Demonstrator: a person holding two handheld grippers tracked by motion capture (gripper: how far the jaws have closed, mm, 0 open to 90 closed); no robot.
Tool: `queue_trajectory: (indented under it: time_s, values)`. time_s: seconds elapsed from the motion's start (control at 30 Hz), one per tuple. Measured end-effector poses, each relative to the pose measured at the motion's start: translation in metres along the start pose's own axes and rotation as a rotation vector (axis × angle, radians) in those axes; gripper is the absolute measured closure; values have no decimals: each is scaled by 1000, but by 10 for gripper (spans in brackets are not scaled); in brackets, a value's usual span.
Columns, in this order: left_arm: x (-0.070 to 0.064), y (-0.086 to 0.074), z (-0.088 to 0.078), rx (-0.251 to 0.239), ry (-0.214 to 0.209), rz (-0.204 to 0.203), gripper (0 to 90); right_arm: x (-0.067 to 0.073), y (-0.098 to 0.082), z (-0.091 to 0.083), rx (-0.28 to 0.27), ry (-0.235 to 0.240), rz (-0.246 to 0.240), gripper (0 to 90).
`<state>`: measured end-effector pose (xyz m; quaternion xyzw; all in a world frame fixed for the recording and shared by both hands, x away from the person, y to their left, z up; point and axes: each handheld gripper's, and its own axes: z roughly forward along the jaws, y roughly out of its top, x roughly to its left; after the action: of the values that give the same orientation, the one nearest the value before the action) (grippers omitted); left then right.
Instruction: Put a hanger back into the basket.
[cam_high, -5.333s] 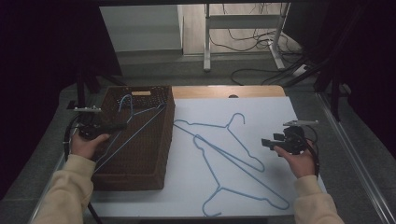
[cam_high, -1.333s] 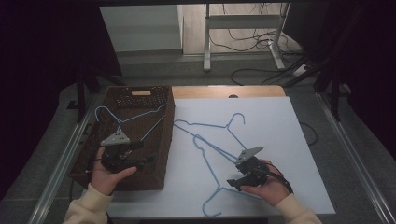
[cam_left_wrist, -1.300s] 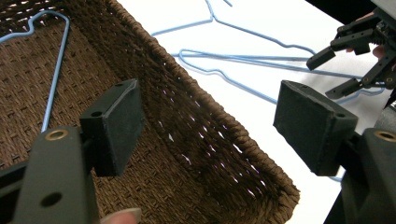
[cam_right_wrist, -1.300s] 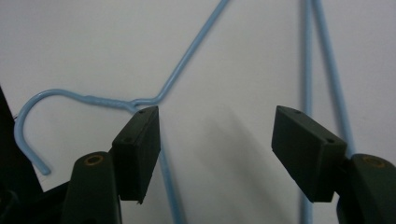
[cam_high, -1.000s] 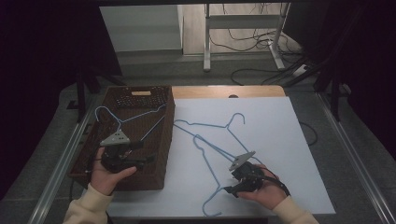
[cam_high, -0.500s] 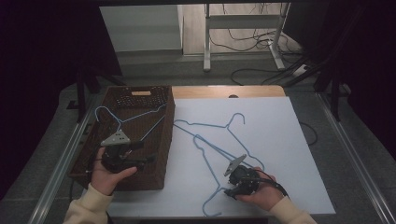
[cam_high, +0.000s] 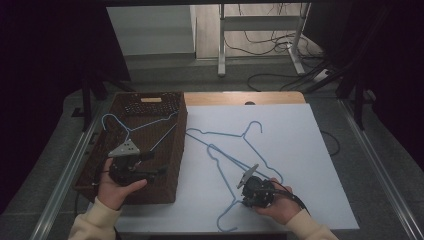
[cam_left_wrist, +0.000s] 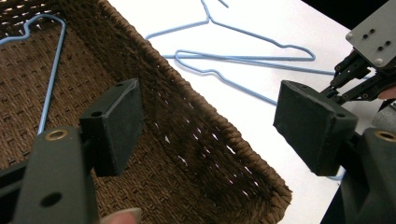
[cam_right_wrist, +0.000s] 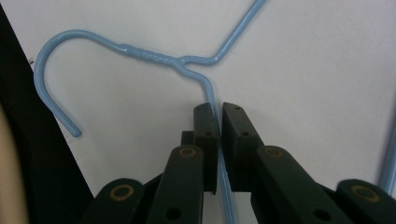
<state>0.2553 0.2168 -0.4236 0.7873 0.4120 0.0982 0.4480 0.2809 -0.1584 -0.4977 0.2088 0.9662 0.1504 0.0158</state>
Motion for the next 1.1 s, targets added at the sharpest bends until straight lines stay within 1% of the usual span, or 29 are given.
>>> queue_trajectory:
  time_s: [0.07,0.17,0.23,0.37,0.47,0.57,0.6,0.63,0.7,0.87,0.93,1.1]
  values:
    - [0,0,0,0,0,1,238,-1,0,0,0,7,18,855]
    - [-1,0,-1,-2,0,3,238,-4,0,-2,-24,27,62,863]
    - [-1,0,-1,-3,0,1,238,-6,0,-2,-37,31,87,873]
    - [-1,0,-1,-4,0,4,239,-11,0,-5,-57,19,148,875]
    - [-1,0,-1,-3,-1,5,238,-17,-2,-8,-84,10,185,876]
    - [-2,0,0,-4,-5,4,239,-22,-1,-12,-128,9,228,876]
    - [-2,0,0,-4,-6,4,239,-24,-1,-13,-137,5,246,876]
    - [-3,1,0,-4,-8,6,239,-26,-1,-14,-142,3,255,876]
    - [-5,1,1,-2,-11,9,239,-31,0,-14,-160,0,293,876]
    - [-17,4,10,9,-45,25,241,-42,5,-15,-216,0,361,875]
    - [-24,5,15,18,-58,35,242,-47,9,-16,-236,-1,383,876]
    - [-43,9,30,32,-92,40,248,-56,15,-16,-281,-3,434,876]
